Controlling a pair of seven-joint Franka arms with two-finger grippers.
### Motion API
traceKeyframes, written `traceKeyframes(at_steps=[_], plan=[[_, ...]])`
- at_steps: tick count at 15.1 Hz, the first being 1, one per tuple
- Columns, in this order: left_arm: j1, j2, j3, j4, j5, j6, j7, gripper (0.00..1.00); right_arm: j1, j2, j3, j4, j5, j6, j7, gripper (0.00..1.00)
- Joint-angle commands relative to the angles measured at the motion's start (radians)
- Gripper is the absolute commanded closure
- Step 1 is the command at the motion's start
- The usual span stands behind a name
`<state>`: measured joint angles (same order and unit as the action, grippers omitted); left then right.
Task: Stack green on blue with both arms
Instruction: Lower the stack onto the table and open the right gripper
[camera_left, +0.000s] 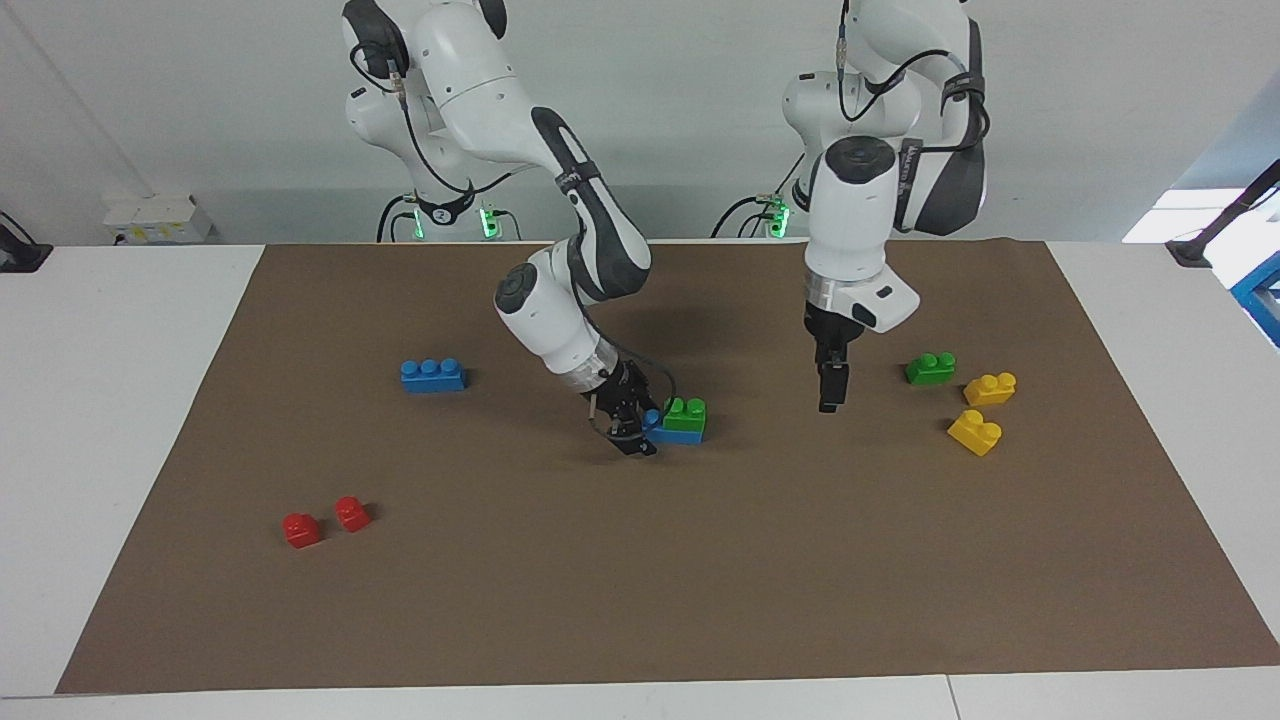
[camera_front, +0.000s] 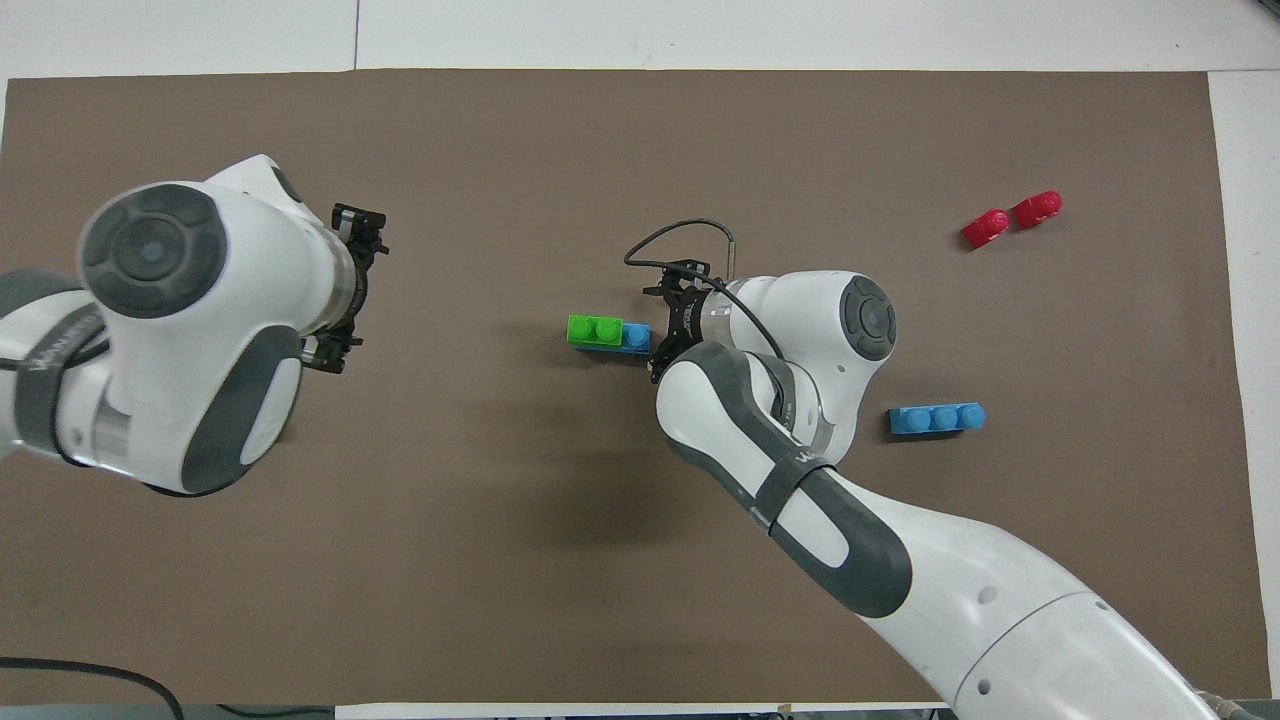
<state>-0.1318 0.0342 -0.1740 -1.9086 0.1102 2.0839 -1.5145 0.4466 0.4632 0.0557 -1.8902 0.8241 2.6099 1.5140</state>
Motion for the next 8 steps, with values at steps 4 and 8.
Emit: traceKeyframes(at_steps=[4, 8], plan=[[0.216, -0.106, 0.004, 0.058, -0.125, -0.221, 0.722, 0.0, -0.153, -0.084, 0.001, 0.003, 0.001, -0.224, -0.005, 0.1], [0.297, -0.099, 0.004, 0.146, -0.159, -0.362, 1.208, 0.0, -0.247, -0.123, 0.001, 0.006, -0.086, -0.339, -0.08, 0.1]])
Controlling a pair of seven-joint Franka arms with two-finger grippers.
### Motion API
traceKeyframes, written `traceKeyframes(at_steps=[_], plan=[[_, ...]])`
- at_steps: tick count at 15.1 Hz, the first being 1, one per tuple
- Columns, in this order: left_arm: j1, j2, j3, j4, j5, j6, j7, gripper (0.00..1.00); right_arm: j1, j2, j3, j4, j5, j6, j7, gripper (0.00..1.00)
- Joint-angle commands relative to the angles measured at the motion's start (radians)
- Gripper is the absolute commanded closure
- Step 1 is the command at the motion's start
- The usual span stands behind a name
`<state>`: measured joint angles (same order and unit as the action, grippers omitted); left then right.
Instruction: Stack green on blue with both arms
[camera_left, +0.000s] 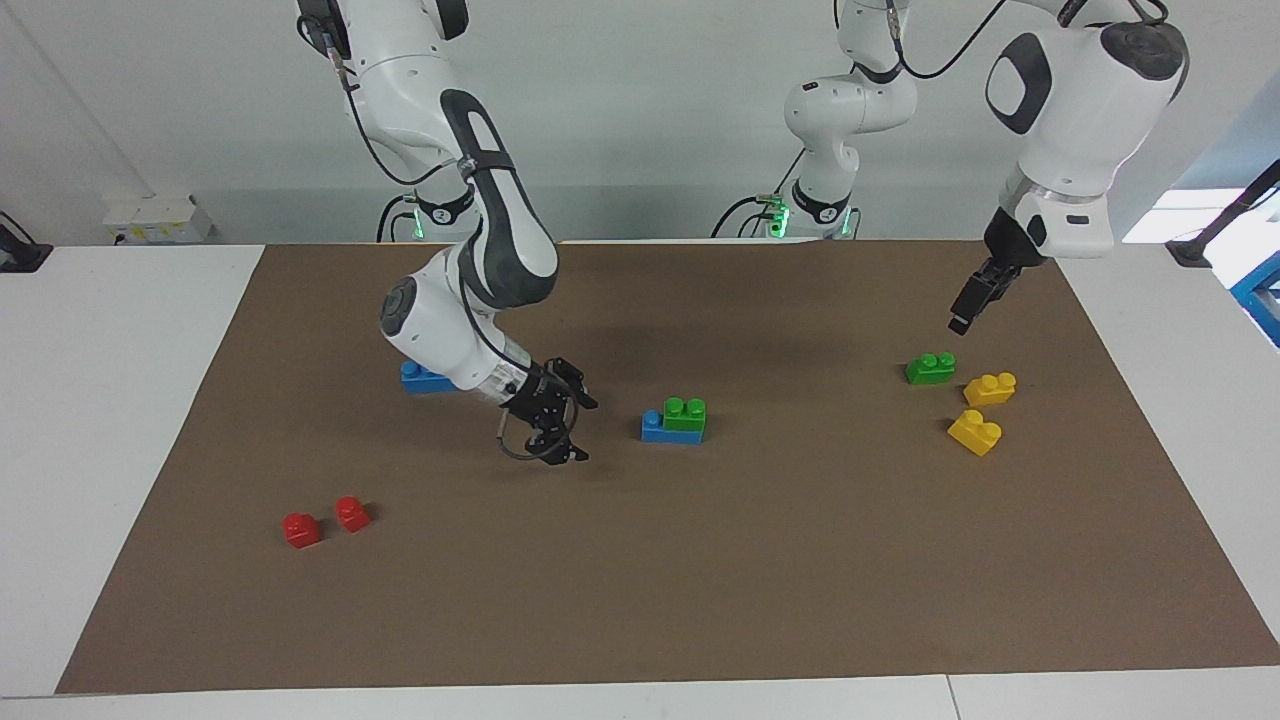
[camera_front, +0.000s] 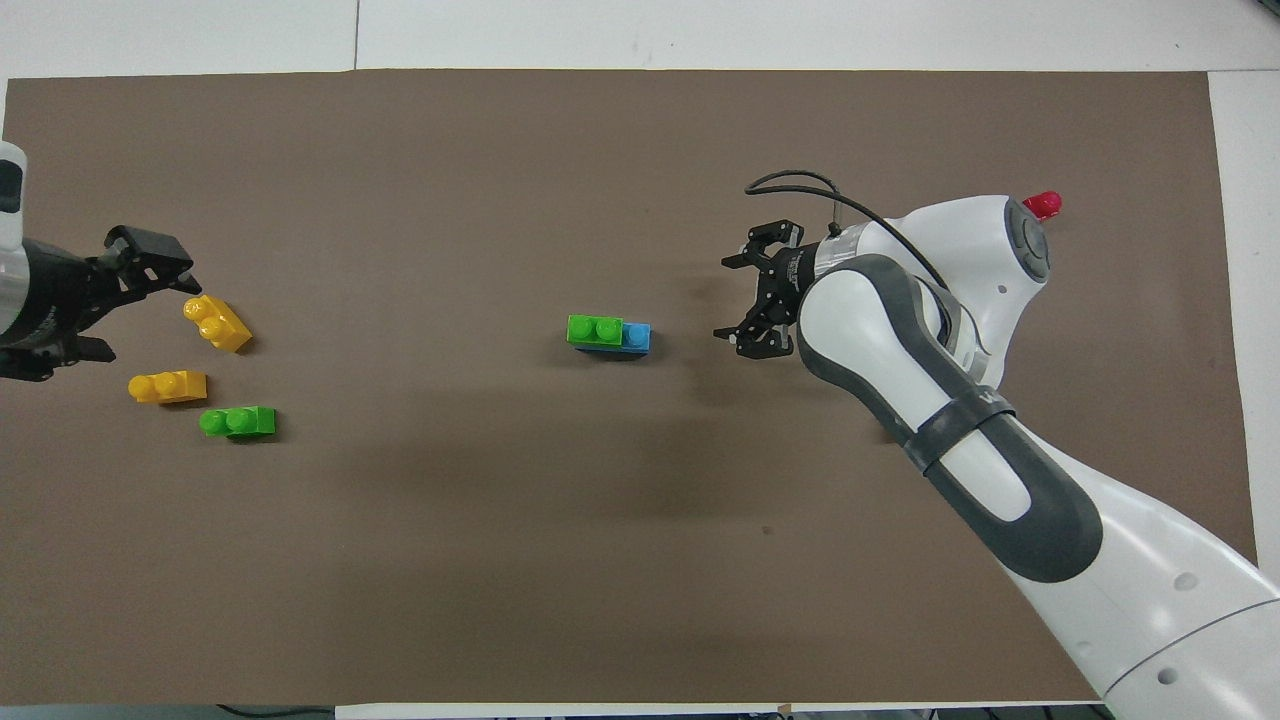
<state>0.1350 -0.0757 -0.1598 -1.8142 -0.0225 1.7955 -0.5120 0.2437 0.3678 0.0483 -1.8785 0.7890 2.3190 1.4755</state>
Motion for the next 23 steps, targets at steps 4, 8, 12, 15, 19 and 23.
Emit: traceKeyframes(at_steps=[4, 8, 12, 15, 19, 23], plan=[[0.031, 0.05, -0.009, 0.165, -0.022, -0.175, 0.274, 0.0, -0.15, -0.059, 0.008, 0.071, -0.264, -0.251, -0.298, 0.13], [0.031, 0.059, -0.01, 0.219, -0.011, -0.254, 0.277, 0.0, -0.236, -0.066, 0.007, 0.212, -0.428, -0.469, -0.547, 0.11], [0.015, 0.07, -0.015, 0.262, 0.016, -0.315, 0.282, 0.0, -0.248, -0.078, 0.004, 0.297, -0.504, -0.553, -0.694, 0.09], [0.017, 0.07, -0.014, 0.286, 0.015, -0.334, 0.369, 0.0, -0.271, -0.122, 0.002, 0.299, -0.565, -0.566, -0.875, 0.09], [0.015, 0.07, -0.017, 0.288, 0.013, -0.331, 0.417, 0.0, -0.311, -0.21, 0.002, 0.297, -0.732, -0.61, -1.171, 0.08], [0.015, 0.07, -0.017, 0.292, 0.024, -0.335, 0.423, 0.0, -0.325, -0.318, 0.002, 0.289, -0.763, -0.694, -1.196, 0.07]])
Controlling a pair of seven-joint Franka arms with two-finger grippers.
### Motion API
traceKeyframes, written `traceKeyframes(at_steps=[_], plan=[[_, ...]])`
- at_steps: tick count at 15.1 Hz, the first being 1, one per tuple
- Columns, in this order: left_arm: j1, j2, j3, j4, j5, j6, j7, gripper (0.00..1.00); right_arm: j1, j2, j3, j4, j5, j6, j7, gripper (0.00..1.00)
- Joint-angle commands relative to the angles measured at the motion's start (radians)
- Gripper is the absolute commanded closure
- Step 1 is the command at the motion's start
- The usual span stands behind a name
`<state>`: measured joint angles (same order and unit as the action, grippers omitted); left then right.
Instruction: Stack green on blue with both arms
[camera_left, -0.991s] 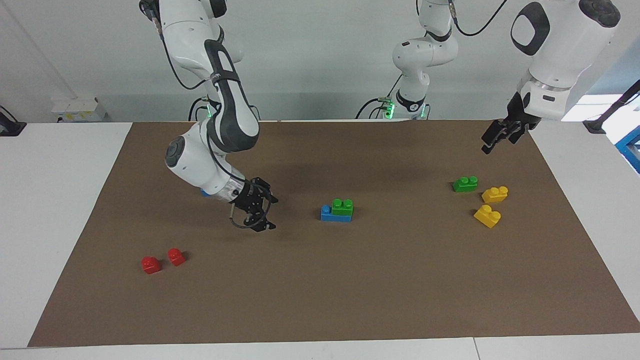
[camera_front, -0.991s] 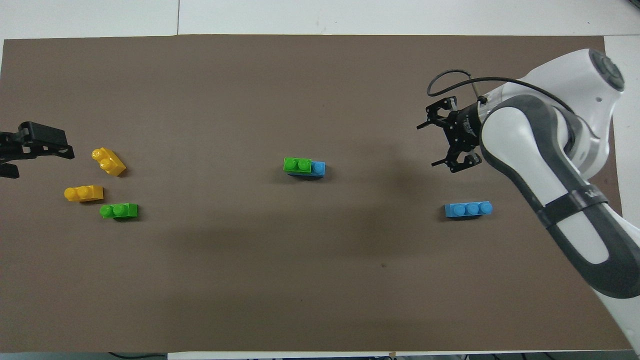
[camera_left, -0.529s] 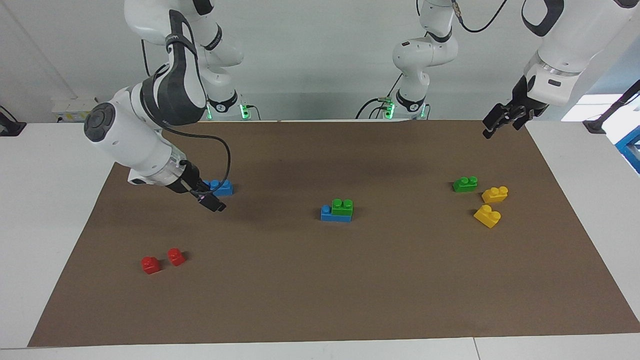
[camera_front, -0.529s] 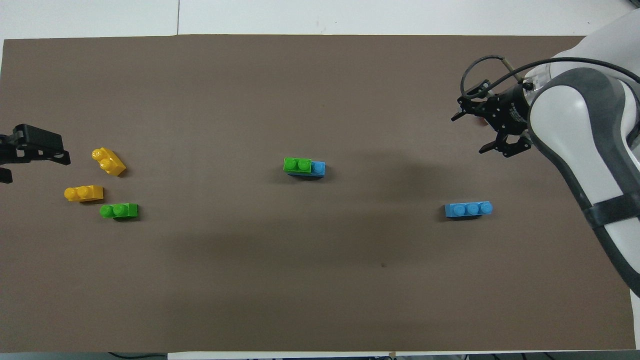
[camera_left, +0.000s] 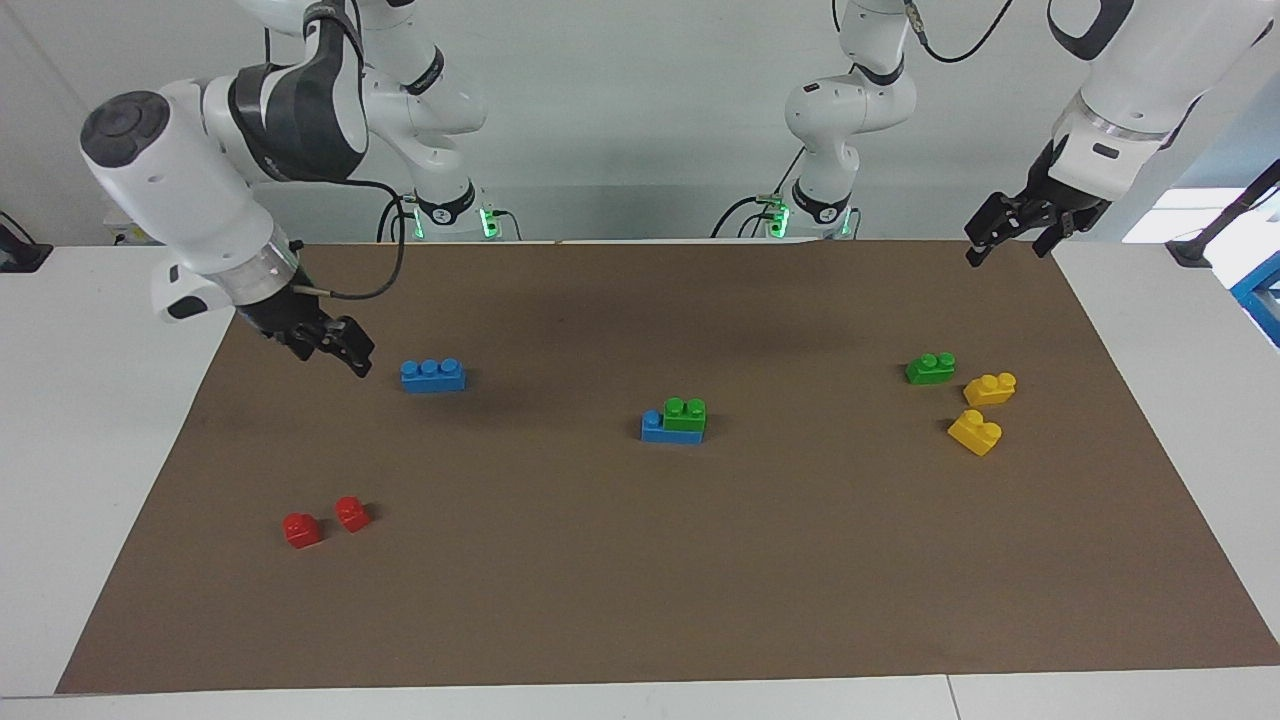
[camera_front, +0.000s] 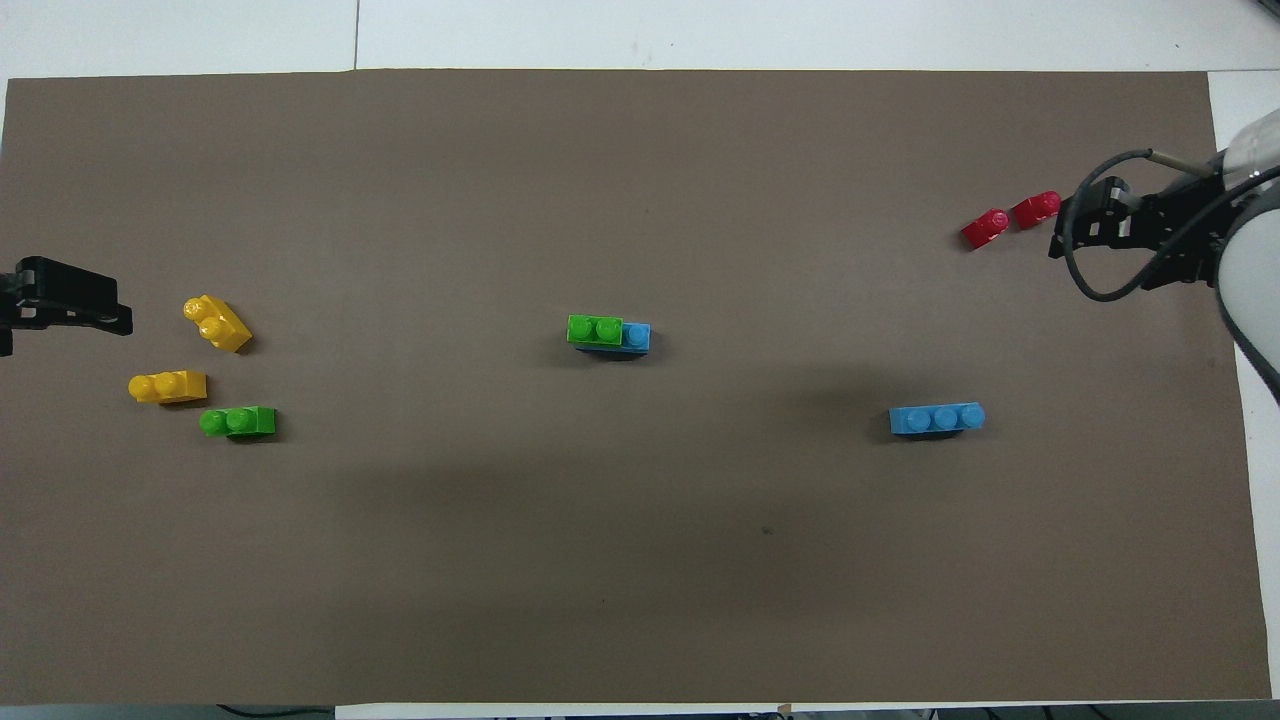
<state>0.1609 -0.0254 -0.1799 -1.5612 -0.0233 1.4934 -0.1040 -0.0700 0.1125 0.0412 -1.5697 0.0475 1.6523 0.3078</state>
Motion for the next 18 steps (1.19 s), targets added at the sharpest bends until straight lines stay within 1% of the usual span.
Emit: traceKeyframes(at_steps=[1, 4, 8, 9, 10, 12, 15, 18], plan=[[-0.012, 0.021, 0.0, 0.046, 0.042, -0.035, 0.017, 0.0, -0.011, -0.086, 0.009, -0.023, -0.021, -0.035, -0.035, 0.06], [-0.021, 0.031, 0.0, 0.053, 0.043, -0.033, 0.017, 0.0, -0.007, -0.157, 0.009, -0.033, -0.023, -0.109, -0.045, 0.06], [-0.023, 0.035, 0.002, 0.053, 0.036, -0.021, 0.017, 0.0, -0.01, -0.255, 0.011, -0.072, -0.04, -0.173, -0.076, 0.06], [-0.023, 0.033, 0.002, 0.052, 0.028, -0.007, 0.017, 0.0, -0.011, -0.269, 0.011, -0.082, -0.04, -0.172, -0.082, 0.06], [-0.018, 0.03, 0.003, 0.043, 0.026, 0.014, 0.017, 0.0, -0.014, -0.267, 0.009, -0.079, -0.04, -0.161, -0.098, 0.06], [-0.012, 0.028, 0.002, 0.039, 0.02, 0.018, 0.017, 0.0, -0.023, -0.258, 0.008, -0.076, -0.043, -0.138, -0.102, 0.07], [-0.009, 0.025, 0.002, 0.039, 0.006, 0.018, 0.015, 0.0, -0.03, -0.212, 0.009, -0.055, -0.057, -0.161, -0.096, 0.08], [-0.011, 0.025, 0.003, 0.041, 0.0, 0.011, 0.015, 0.0, -0.027, -0.205, 0.009, -0.062, -0.057, -0.166, -0.075, 0.08]])
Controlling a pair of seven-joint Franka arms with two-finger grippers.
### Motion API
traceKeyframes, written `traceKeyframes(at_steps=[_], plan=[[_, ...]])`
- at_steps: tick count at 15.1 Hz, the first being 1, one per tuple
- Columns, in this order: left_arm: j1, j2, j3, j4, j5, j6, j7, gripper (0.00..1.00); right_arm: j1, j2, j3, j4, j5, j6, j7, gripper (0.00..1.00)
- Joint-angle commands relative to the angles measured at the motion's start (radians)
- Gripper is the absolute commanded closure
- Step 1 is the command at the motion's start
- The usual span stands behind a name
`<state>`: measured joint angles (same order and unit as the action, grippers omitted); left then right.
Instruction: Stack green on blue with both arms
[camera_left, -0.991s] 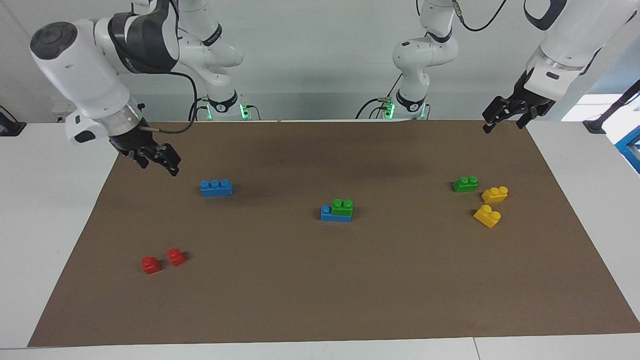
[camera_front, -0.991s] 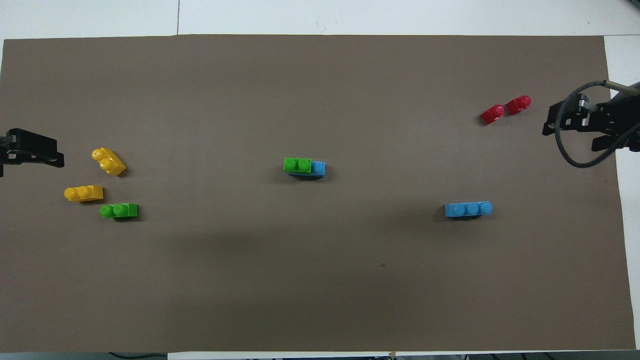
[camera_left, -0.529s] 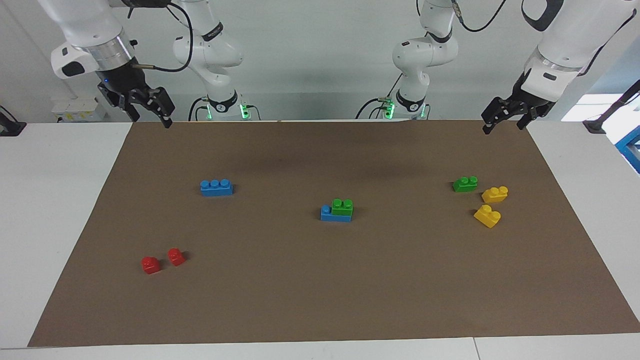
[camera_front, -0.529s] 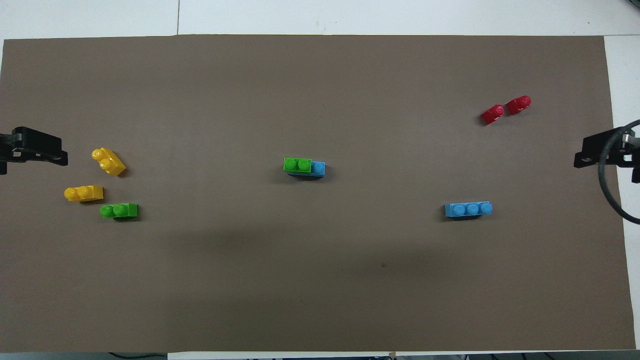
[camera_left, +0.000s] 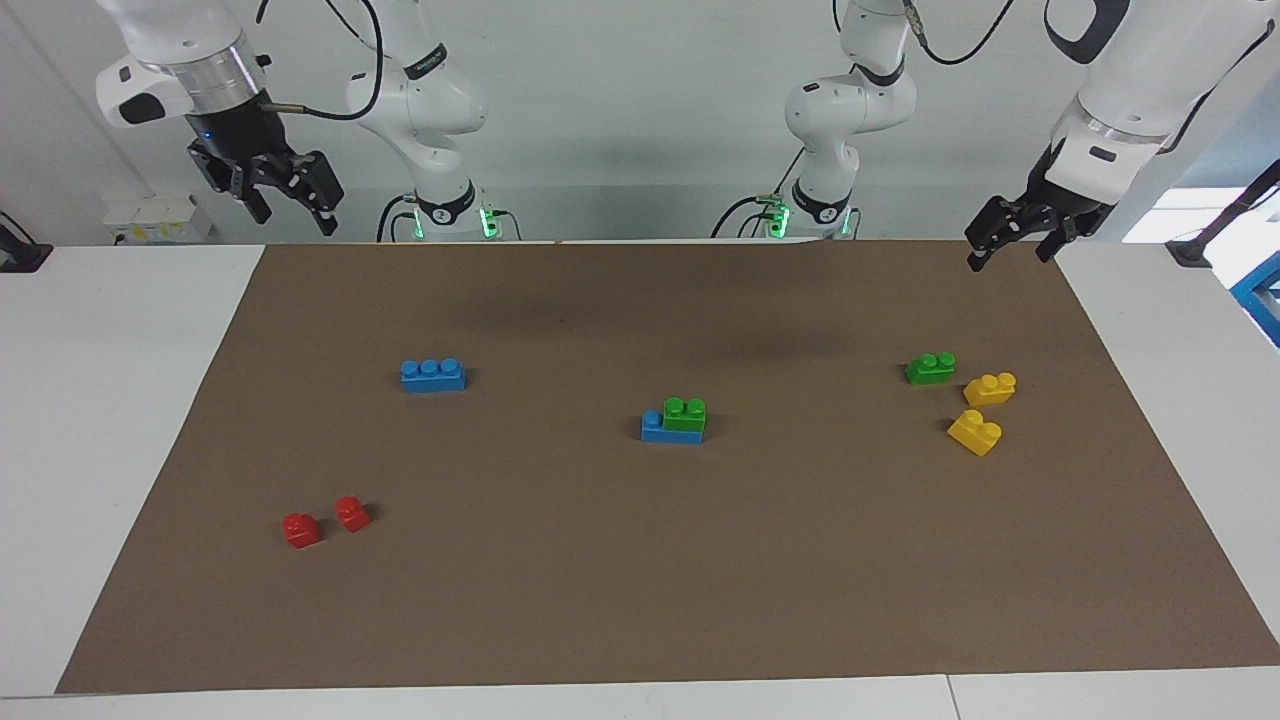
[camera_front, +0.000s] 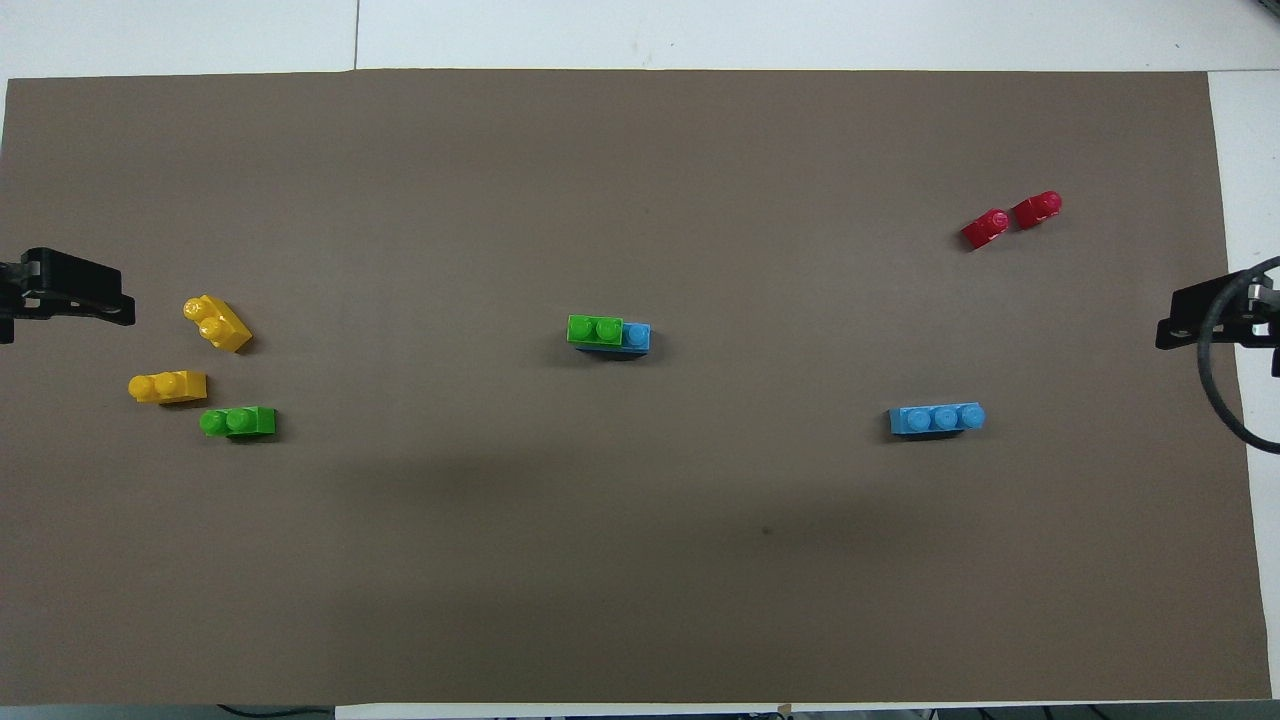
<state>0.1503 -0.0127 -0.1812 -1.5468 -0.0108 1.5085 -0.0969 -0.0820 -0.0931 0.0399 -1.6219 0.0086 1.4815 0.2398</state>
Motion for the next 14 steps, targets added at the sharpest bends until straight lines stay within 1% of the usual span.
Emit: traceKeyframes(at_steps=[1, 10, 11, 14], plan=[[-0.002, 0.011, 0.005, 0.027, -0.012, -0.005, 0.008, 0.0, -0.013, 0.0, 0.009, -0.012, -0.018, 0.005, 0.009, 0.08], [-0.003, 0.013, 0.006, 0.031, -0.012, -0.007, 0.006, 0.0, -0.009, -0.01, 0.011, -0.029, -0.039, 0.017, 0.006, 0.08], [-0.003, 0.013, 0.006, 0.031, -0.012, -0.005, 0.006, 0.0, -0.009, -0.011, 0.012, -0.03, -0.048, 0.02, -0.011, 0.08], [-0.006, 0.013, 0.005, 0.031, -0.012, -0.005, 0.005, 0.0, -0.01, -0.01, 0.012, -0.03, -0.053, 0.037, -0.149, 0.08]])
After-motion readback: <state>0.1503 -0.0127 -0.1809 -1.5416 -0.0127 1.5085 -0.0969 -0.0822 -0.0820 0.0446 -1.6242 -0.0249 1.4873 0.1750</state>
